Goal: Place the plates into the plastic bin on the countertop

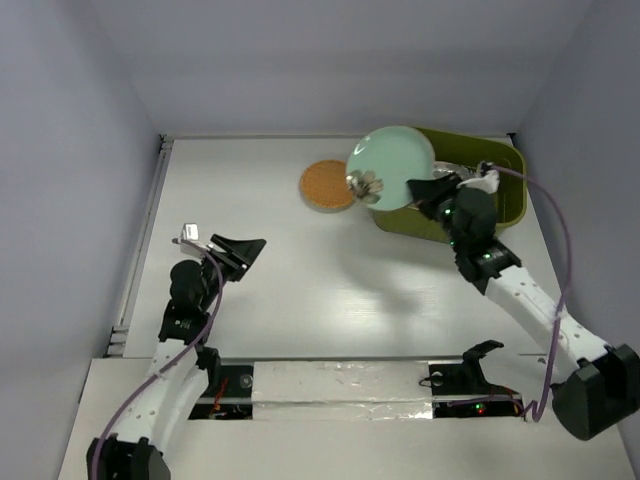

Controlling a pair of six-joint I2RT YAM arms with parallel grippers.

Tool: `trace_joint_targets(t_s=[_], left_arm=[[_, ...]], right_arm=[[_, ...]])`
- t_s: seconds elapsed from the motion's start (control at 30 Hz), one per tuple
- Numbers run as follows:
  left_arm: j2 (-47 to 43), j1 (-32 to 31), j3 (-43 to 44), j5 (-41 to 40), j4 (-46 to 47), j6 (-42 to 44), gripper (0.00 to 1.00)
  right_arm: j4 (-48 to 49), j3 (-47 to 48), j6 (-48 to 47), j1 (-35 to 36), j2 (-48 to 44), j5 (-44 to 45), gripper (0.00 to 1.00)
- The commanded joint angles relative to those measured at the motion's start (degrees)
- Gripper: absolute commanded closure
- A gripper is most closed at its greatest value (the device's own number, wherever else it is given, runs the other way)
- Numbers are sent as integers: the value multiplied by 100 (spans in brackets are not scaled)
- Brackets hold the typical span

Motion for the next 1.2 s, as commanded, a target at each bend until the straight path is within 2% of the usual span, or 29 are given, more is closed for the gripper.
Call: trace_joint_targets(t_s=[0.0, 0.03, 0.1, 0.17, 0.2, 0.33, 0.47, 0.67, 0.8, 1.0, 1.1, 1.13, 1.17], left_arm=[[701, -451, 229, -781, 495, 310, 53], [905, -827, 368, -1003, 540, 354, 53], [1675, -1189, 606, -1582, 646, 538, 53], [2223, -1471, 1028, -1831, 716, 661, 52], [2765, -1472, 1168, -1936, 812, 749, 52], [4007, -1534, 2072, -1981, 954, 925, 51], [5124, -1586, 2987, -1893, 752, 1162, 50], [6784, -1586, 4445, -1568, 322, 1452, 40], [7479, -1586, 4895, -1611, 67, 1488, 39], [8148, -1586, 5309, -1656, 22, 1322, 40], [8377, -1586, 5371, -1542, 224, 1102, 40], [8430, -1586, 5432, -1524, 250, 997, 41], [8474, -1586, 5450, -1506, 294, 935, 41]], right_arm=[[-342, 906, -471, -720, -561, -5, 100], [-467, 1081, -507, -949, -562, -75, 100], [-782, 1258, -603, -1658, -492, -382, 100], [-933, 1469, -656, -2057, -264, -706, 100], [-1055, 1539, -717, -2398, -167, -813, 100], [-1048, 1698, -779, -3102, 263, -1560, 100], [-1250, 1882, -841, -3499, 790, -1956, 100], [-1372, 2085, -1078, -3763, 1467, -2071, 100], [-1233, 1918, -1070, -3816, 1565, -2027, 97], [-1303, 1804, -1131, -3869, 1802, -1852, 79], [-1399, 1716, -1105, -3869, 1776, -1598, 53], [-1434, 1698, -1096, -3869, 1750, -1518, 34], [-1469, 1672, -1079, -3869, 1706, -1430, 25]])
